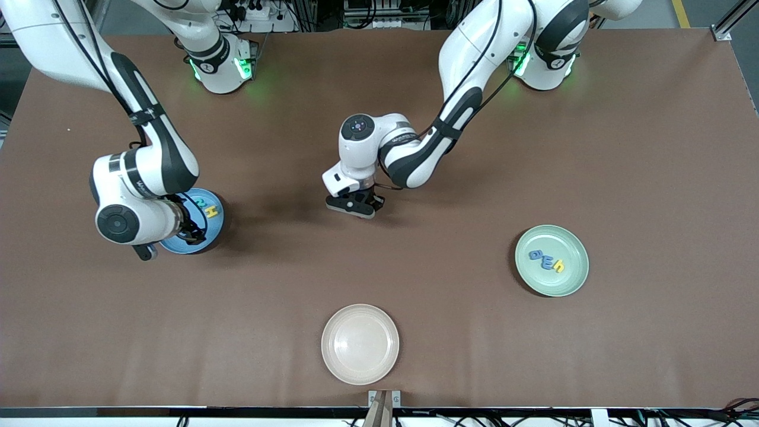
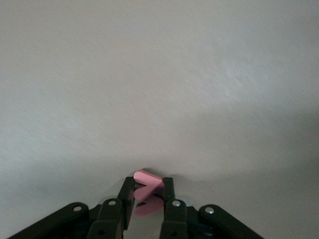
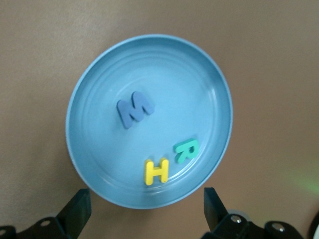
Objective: Sort uppercase to blue plate, lowercase to green plate
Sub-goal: 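Carry the m to the green plate while the right gripper reaches Q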
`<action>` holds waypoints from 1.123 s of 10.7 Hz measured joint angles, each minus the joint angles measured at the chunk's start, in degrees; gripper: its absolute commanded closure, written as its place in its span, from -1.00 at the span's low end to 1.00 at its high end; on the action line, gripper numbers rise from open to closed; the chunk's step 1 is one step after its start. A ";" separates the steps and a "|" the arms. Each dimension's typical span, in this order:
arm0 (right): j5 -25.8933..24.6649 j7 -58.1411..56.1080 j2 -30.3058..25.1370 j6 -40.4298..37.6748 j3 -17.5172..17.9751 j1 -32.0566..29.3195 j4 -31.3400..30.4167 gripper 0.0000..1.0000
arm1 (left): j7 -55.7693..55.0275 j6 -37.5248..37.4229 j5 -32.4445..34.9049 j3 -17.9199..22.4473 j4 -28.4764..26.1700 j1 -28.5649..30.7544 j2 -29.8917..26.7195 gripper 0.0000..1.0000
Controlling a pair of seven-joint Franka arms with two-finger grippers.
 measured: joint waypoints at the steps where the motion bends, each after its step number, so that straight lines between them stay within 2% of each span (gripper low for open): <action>1: 0.00 0.80 0.39 0.36 0.01 0.46 0.00 -1.00 | 0.54 -1.57 0.00 0.03 0.49 1.26 -0.90 0.90; 2: 0.00 1.16 0.55 0.48 0.00 0.64 0.02 -1.00 | 1.08 -3.43 0.00 0.03 0.75 2.64 -2.16 1.00; 5: 0.77 1.70 0.84 2.39 0.14 1.17 0.54 -1.00 | 1.30 -9.57 -0.15 0.01 0.85 6.69 -6.76 1.00; 7: 1.96 2.89 2.29 4.32 1.27 4.28 2.41 -1.00 | 2.59 -12.02 -0.82 0.04 0.14 10.58 -9.69 1.00; 8: 2.06 3.41 3.07 4.80 2.91 6.31 3.64 -1.00 | 5.06 -12.53 -2.06 0.07 -1.23 12.99 -11.33 1.00; 12: 2.08 5.03 3.62 8.46 14.07 10.13 5.43 -1.00 | 10.51 -12.64 -3.36 1.40 -8.38 21.40 -17.14 1.00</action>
